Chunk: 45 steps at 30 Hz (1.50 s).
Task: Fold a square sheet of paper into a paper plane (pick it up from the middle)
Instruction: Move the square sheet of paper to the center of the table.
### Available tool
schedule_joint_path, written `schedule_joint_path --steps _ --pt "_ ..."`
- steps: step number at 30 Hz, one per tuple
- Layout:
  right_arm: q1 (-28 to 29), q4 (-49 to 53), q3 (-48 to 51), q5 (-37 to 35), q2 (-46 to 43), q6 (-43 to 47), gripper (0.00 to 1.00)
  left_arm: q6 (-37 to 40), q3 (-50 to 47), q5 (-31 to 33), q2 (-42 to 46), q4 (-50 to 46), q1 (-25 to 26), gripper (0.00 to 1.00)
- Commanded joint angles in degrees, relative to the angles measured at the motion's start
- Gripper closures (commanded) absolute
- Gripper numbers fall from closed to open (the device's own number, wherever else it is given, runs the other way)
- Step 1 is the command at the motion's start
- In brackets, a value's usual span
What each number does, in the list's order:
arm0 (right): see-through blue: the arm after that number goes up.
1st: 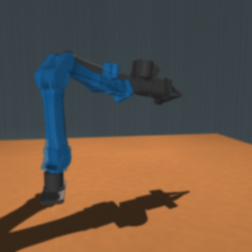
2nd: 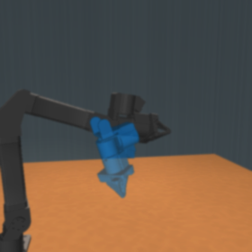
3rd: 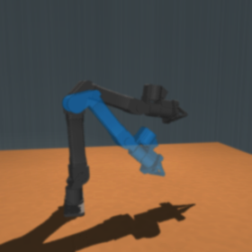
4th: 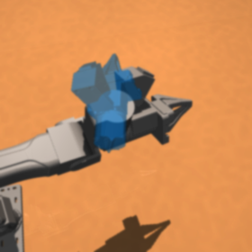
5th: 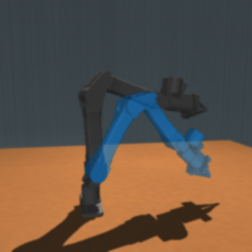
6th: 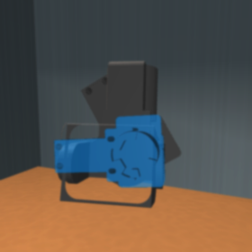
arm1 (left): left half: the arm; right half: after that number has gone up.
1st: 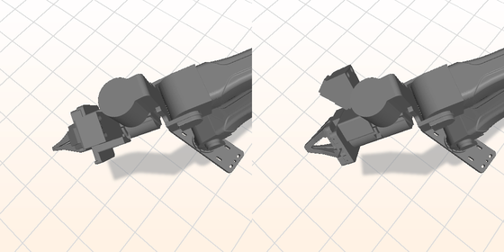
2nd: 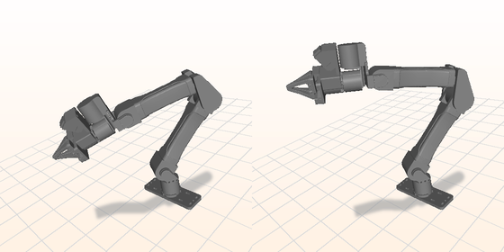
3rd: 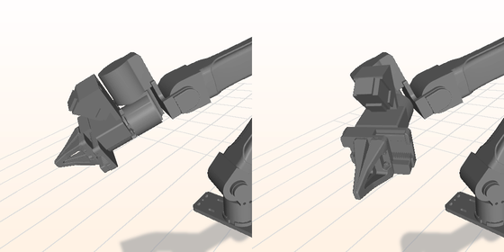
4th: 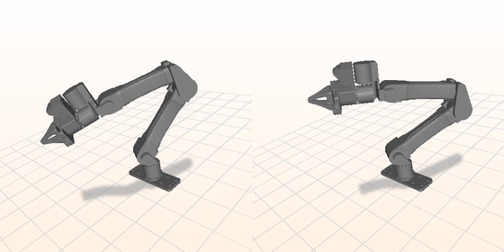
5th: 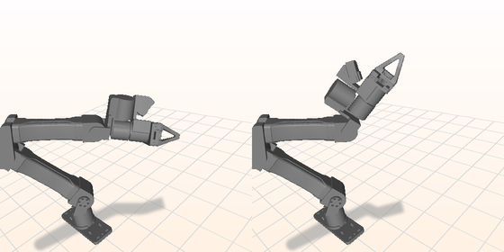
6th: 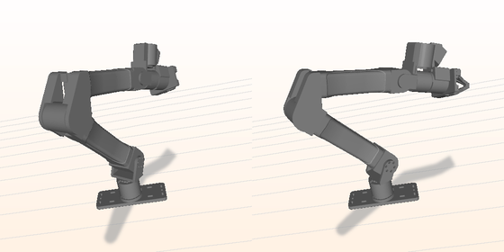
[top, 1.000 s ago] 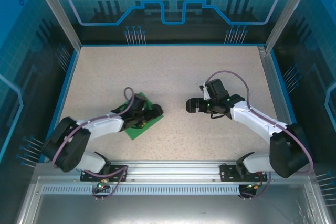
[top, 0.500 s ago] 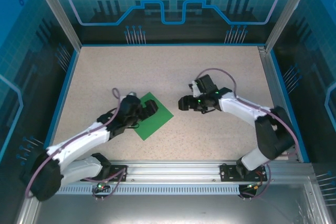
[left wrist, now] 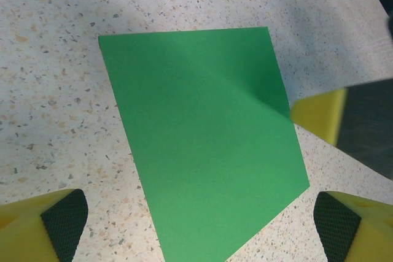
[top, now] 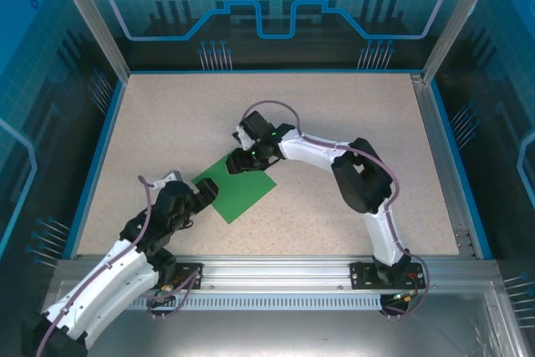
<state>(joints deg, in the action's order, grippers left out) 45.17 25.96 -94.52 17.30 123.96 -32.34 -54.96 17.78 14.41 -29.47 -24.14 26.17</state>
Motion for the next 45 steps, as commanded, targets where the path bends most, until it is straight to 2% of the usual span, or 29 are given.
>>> schedule_joint_path --steps 1,5,8,17,24,27,30,33,39,45 --pt "0.72 5.65 -5.18 1.39 4.64 0.39 0.46 1.83 -1.76 1.53 3.29 -1.13 -0.51 0.01" --pt "-0.23 6.77 -6.45 -2.18 7.4 -1.53 0.47 4.09 -3.02 -0.39 6.84 1.06 -0.62 0.01" --pt "-2.02 7.55 -4.03 -5.37 7.41 -4.37 0.53 5.75 -3.36 -2.16 7.24 2.75 -0.6 0.01" --pt "-8.98 -0.95 21.57 -15.55 -7.22 -18.3 0.53 6.59 -3.98 -8.39 1.17 10.76 -0.6 0.01" --pt "-8.96 -6.62 34.8 -19.99 -17.5 -25.36 0.53 9.21 -0.57 -13.99 -10.05 16.99 -0.6 0.01" --pt "-7.26 -6.77 34.66 -22.99 -22.07 -20.73 0.49 10.16 1.34 -15.67 -14.98 18.11 -0.57 0.01" --pt "-6.33 -6.24 31.24 -19.82 -22.81 -13.18 0.47 10.63 2.25 -16.25 -17.73 18.61 -0.55 0.01" --pt "-6.28 -4.63 28.52 -17.53 -20.44 -10.65 0.48 10.96 2.64 -16.95 -19.43 19.52 -0.57 0.01" --pt "-6.32 -2.25 26.67 -17.64 -15.44 -11.2 0.48 11.19 3.4 -18.04 -21.08 18.2 -0.57 0.01" --pt "-7.45 -1.3 29.96 -19.83 -13.99 -16.81 0.48 11.45 3.57 -17.75 -20.6 16.87 -0.54 0.01"
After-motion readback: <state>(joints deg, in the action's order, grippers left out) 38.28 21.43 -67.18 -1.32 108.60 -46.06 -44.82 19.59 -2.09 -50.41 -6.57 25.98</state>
